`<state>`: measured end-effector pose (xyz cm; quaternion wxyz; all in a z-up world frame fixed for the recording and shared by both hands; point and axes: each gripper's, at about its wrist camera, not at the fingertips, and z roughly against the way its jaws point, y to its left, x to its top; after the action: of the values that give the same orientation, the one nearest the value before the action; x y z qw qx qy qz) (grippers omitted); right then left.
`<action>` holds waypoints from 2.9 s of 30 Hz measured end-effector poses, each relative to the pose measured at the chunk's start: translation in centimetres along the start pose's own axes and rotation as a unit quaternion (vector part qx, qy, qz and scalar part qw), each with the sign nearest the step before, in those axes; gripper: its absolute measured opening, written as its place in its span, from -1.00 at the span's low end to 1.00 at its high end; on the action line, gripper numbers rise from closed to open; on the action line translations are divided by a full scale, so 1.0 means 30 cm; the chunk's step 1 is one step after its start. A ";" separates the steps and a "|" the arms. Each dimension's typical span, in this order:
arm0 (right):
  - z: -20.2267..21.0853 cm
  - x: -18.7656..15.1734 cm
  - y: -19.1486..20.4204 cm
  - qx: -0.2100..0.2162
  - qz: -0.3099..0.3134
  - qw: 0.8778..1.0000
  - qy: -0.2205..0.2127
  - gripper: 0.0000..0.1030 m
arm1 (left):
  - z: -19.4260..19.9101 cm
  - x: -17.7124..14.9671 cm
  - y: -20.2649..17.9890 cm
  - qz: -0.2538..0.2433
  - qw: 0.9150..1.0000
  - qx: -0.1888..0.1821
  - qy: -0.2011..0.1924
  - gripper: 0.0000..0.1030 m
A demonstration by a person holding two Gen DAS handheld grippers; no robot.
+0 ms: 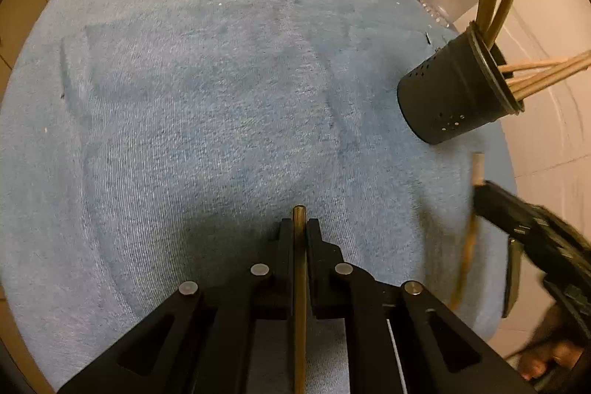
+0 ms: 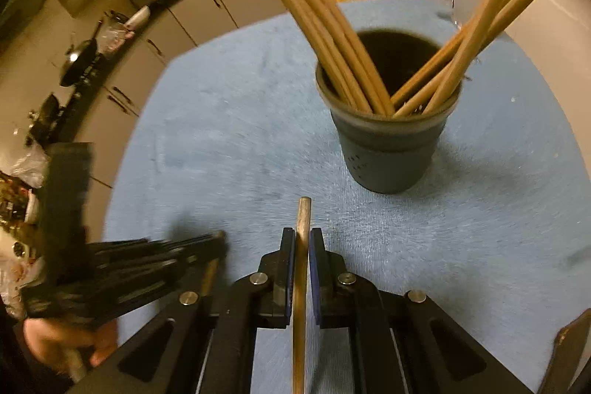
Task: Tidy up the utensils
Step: 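Lift both held chopsticks up over the black cup, then lower the chopsticks into the black cup with both grippers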
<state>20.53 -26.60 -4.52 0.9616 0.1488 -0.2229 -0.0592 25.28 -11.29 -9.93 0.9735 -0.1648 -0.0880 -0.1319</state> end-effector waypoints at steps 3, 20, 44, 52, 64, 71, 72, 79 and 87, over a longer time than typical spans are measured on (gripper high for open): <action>0.080 -0.002 -0.014 0.010 0.001 1.000 -0.012 -0.84 | 0.000 0.007 -0.036 -0.011 1.000 0.019 -0.010 -0.88; 0.446 0.038 -0.067 0.037 0.020 0.997 -0.072 -0.80 | 0.463 0.078 -0.176 -0.002 0.981 -0.037 -0.190 -0.88; -0.095 0.019 -0.167 -0.045 0.017 0.999 0.006 -0.85 | 0.551 -0.005 -0.151 0.029 0.978 -0.037 -0.202 -0.88; 0.223 0.033 -0.159 0.034 0.006 0.998 -0.058 -0.85 | 0.606 0.022 -0.191 0.014 0.973 -0.063 -0.222 -0.88; 0.575 0.069 -0.079 0.070 0.040 0.985 -0.154 -0.85 | 0.694 0.048 -0.325 -0.048 0.967 -0.055 -0.242 -0.88; 0.649 0.113 -0.089 0.065 0.039 0.981 -0.177 -0.85 | 0.753 0.061 -0.349 -0.055 0.963 -0.049 -0.260 -0.88; 0.659 0.119 -0.089 0.064 0.039 0.981 -0.180 -0.85 | 0.762 0.063 -0.352 -0.056 0.962 -0.049 -0.263 -0.88; 0.757 0.158 -0.079 0.067 0.045 0.975 -0.205 -0.85 | 0.831 0.077 -0.374 -0.058 0.955 -0.055 -0.285 -0.88; 0.851 0.192 -0.066 0.071 0.052 0.969 -0.231 -0.85 | 0.907 0.129 -0.388 -0.058 0.946 -0.058 -0.314 -0.88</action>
<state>14.17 -36.14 19.10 0.8727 0.1873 -0.4502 -0.0259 22.15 -13.42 19.67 0.8760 -0.2485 -0.3910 -0.1344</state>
